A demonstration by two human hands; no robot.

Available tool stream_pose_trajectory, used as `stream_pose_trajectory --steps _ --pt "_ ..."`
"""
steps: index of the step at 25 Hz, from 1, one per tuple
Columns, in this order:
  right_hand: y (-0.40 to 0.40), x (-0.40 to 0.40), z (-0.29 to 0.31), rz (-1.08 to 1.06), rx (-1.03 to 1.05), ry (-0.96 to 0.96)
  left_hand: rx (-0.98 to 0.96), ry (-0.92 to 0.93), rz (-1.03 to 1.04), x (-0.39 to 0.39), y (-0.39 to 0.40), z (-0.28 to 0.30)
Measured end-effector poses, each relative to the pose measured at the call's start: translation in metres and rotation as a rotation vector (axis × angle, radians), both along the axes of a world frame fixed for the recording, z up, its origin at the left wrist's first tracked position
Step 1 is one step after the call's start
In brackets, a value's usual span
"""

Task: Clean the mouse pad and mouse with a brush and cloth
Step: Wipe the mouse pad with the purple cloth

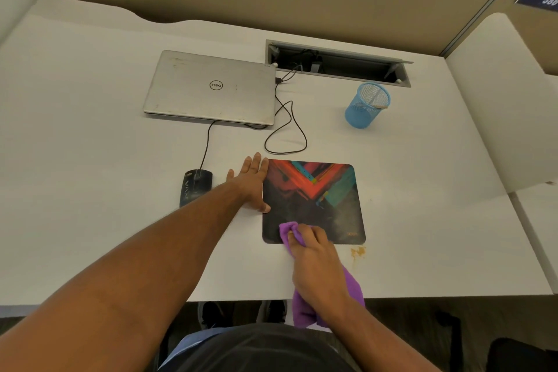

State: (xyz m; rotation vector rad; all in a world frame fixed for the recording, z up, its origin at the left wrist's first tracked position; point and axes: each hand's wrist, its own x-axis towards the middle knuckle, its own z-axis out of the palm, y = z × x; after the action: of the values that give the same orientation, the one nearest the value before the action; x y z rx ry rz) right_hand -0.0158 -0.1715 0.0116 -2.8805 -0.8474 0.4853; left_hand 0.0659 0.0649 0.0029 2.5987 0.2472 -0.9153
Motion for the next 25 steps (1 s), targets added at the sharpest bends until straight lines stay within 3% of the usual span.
stream_pose_trajectory --steps 4,10,17,22,25 --pt "0.022 -0.014 -0.005 0.141 -0.017 0.054 0.009 -0.004 -0.005 -0.002 -0.001 0.001" --pt "-0.032 0.005 -0.003 -0.087 -0.036 -0.038 -0.002 -0.007 0.002 -0.003 -0.002 0.006" --pt "0.027 -0.016 -0.008 0.231 -0.025 0.015 0.006 0.001 -0.008 -0.002 0.000 0.005" --pt "-0.022 -0.004 -0.009 0.059 -0.019 -0.019 0.001 -0.006 -0.006 -0.002 -0.001 0.004" --pt "-0.014 -0.005 -0.008 0.087 -0.047 -0.020 0.002 0.005 -0.007 -0.001 -0.001 0.004"
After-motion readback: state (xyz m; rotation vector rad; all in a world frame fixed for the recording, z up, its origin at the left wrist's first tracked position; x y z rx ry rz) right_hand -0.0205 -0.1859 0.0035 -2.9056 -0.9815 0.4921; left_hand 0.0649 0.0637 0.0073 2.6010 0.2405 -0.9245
